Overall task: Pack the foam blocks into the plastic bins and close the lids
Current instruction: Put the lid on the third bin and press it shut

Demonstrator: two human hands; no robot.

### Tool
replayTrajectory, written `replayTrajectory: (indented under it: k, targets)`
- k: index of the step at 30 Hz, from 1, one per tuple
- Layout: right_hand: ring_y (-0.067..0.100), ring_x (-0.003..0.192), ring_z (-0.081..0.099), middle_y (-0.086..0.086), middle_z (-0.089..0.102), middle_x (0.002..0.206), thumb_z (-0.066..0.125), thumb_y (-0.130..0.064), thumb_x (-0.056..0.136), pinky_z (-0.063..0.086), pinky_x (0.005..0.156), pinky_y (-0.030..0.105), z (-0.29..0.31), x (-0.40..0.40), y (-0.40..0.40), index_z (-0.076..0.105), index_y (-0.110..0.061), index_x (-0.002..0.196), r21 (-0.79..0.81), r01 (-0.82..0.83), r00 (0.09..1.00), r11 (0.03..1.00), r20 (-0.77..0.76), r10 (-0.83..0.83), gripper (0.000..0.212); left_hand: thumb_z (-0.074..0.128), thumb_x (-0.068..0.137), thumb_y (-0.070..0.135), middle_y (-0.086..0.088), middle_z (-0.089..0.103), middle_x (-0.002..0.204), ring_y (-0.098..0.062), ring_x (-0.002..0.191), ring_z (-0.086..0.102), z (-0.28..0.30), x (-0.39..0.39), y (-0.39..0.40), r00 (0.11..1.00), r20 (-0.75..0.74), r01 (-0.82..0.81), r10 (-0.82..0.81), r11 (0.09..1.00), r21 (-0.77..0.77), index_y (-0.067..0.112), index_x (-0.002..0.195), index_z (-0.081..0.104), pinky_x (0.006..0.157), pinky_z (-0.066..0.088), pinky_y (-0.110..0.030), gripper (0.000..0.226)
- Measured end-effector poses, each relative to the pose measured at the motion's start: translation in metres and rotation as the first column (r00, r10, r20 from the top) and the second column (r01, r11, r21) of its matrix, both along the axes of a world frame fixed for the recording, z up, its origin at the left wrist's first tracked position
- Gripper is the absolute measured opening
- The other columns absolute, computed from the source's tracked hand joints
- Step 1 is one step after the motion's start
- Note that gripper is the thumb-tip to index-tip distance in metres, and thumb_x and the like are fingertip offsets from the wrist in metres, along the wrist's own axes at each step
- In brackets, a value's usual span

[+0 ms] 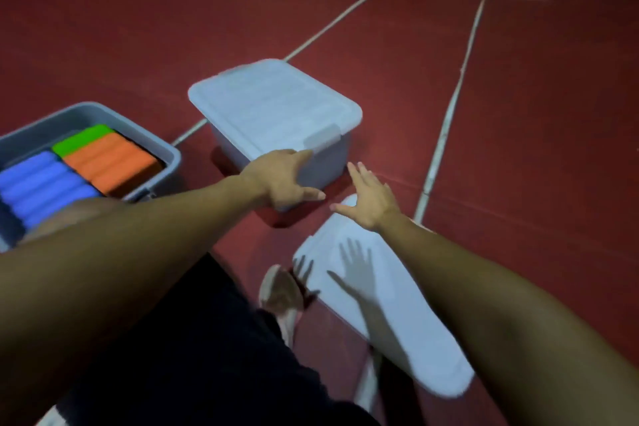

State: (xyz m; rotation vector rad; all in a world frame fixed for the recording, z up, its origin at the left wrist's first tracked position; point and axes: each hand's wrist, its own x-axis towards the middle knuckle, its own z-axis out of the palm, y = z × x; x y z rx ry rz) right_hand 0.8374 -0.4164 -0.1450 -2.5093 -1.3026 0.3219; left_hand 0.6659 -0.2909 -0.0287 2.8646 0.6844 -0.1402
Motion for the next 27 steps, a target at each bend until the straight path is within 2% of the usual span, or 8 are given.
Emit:
replayTrajectory:
  k: [2,5,13,18,21,24,26,27]
  targets:
    - [0.024,0.151,0.008,-0.001,-0.002,0.165,0.056,-0.073,0.08,0.015,0.118,0.054,-0.037,-0.005,-0.025,-0.001,-0.028,0.157,-0.053,0.023,0.997,0.998,-0.069,-0.026,0.105,0.062,0.08,0.068,-0.009,0.03,0.159,-0.027,0.144,0.03,-0.028,0.001,-0.023,0.997,-0.056,0.057,-0.06,0.997,-0.048,0.016,0.156,0.018,0.115,0.026,-0.033,0.102]
    - [0.025,0.151,0.008,0.0,-0.003,0.165,0.055,-0.073,0.081,0.016,0.118,0.055,-0.087,-0.018,-0.058,-0.005,-0.03,0.156,-0.08,0.067,0.984,0.995,-0.158,-0.079,0.105,0.059,0.08,0.071,-0.008,0.029,0.159,-0.027,0.143,0.032,-0.055,0.001,-0.037,0.975,-0.155,0.159,-0.162,0.987,-0.035,0.021,0.157,0.011,0.114,0.03,-0.034,0.104]
    - [0.024,0.15,0.013,-0.001,0.001,0.165,0.061,-0.072,0.078,0.027,0.115,0.053,-0.181,-0.061,-0.125,-0.011,-0.037,0.153,-0.088,0.108,0.922,0.99,-0.363,-0.133,0.11,0.057,0.081,0.07,-0.006,0.03,0.159,-0.024,0.143,0.033,-0.069,-0.009,-0.049,0.915,-0.283,0.285,-0.287,0.957,-0.051,0.025,0.157,0.008,0.112,0.027,-0.03,0.101]
    - [0.03,0.149,0.018,0.004,0.003,0.165,0.067,-0.073,0.072,0.031,0.114,0.049,-0.221,-0.075,-0.156,-0.011,-0.034,0.154,-0.235,0.061,0.929,0.97,-0.342,-0.142,0.12,0.059,0.084,0.063,-0.003,0.033,0.157,-0.022,0.141,0.035,-0.068,-0.009,-0.063,0.892,-0.302,0.331,-0.336,0.941,-0.071,0.027,0.157,0.01,0.109,0.028,-0.026,0.095]
    - [0.031,0.149,0.013,0.01,0.002,0.164,0.07,-0.071,0.07,0.027,0.117,0.047,-0.238,-0.085,-0.166,-0.003,-0.026,0.156,-0.349,0.051,0.958,0.936,-0.247,-0.144,0.121,0.059,0.084,0.065,-0.001,0.03,0.159,-0.021,0.143,0.032,-0.071,-0.007,-0.062,0.884,-0.329,0.322,-0.332,0.943,-0.084,0.028,0.157,0.009,0.112,0.026,-0.028,0.096]
    - [0.034,0.138,0.026,0.015,0.017,0.155,0.075,-0.052,0.077,0.036,0.105,0.045,-0.239,-0.095,-0.168,0.024,-0.021,0.148,-0.453,0.066,0.989,0.889,-0.089,-0.118,0.092,0.058,0.083,0.066,0.0,0.027,0.16,-0.02,0.145,0.029,-0.072,-0.006,-0.062,0.879,-0.35,0.311,-0.325,0.945,-0.096,0.028,0.156,0.01,0.113,0.024,-0.029,0.095]
    - [0.031,0.123,0.037,0.013,0.032,0.141,0.068,-0.021,0.085,0.04,0.09,0.039,-0.236,-0.097,-0.166,0.034,-0.019,0.138,-0.488,0.105,0.992,0.867,-0.012,-0.126,0.063,0.058,0.083,0.067,0.001,0.028,0.16,-0.02,0.145,0.029,-0.073,-0.005,-0.063,0.876,-0.354,0.31,-0.327,0.945,-0.104,0.028,0.156,0.011,0.113,0.025,-0.029,0.095]
    - [0.03,0.118,0.04,0.012,0.037,0.136,0.062,-0.009,0.085,0.04,0.084,0.037,-0.236,-0.097,-0.166,0.036,-0.019,0.136,-0.493,0.118,0.991,0.862,0.012,-0.13,0.058,0.057,0.083,0.067,0.001,0.027,0.16,-0.02,0.145,0.029,-0.074,-0.004,-0.064,0.873,-0.36,0.312,-0.328,0.944,-0.104,0.027,0.157,0.011,0.113,0.025,-0.029,0.095]
